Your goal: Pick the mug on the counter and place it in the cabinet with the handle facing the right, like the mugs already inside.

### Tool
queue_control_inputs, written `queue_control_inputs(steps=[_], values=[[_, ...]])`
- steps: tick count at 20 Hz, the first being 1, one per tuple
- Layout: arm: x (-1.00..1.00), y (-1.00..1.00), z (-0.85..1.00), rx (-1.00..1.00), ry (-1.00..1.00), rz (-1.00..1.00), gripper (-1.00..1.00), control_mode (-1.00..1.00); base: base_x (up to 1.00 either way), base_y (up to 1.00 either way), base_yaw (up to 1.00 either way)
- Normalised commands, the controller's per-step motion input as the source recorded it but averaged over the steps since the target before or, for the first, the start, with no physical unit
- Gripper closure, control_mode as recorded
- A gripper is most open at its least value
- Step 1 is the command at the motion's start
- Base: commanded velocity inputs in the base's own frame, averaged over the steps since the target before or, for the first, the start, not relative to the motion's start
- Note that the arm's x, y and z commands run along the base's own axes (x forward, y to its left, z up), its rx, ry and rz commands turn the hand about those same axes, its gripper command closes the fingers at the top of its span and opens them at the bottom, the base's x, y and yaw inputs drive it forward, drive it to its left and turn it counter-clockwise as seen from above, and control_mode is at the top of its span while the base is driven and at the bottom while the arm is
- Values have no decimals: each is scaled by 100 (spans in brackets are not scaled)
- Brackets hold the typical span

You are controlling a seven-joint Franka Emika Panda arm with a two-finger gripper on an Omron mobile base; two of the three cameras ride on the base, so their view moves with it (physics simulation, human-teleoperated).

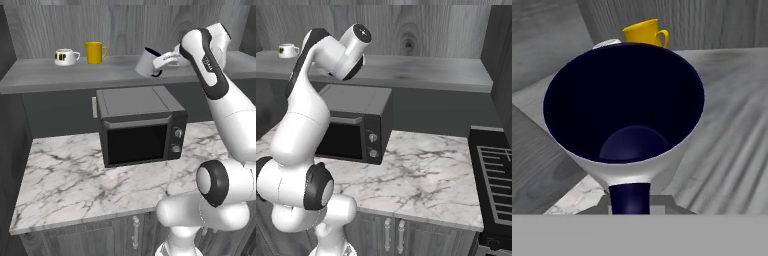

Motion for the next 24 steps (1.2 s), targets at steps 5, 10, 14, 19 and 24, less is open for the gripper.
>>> queue_control_inputs(steps=[5, 10, 14, 19, 24], values=[[28, 0, -13, -3, 0, 0, 100, -100, 0, 0, 0], [41, 0, -11, -1, 0, 0, 100, -100, 0, 0, 0], [43, 0, -15, 0, 0, 0, 100, -100, 0, 0, 0], [38, 0, -12, 0, 0, 8, 100, -100, 0, 0, 0], [32, 0, -8, 0, 0, 16, 100, -100, 0, 0, 0]])
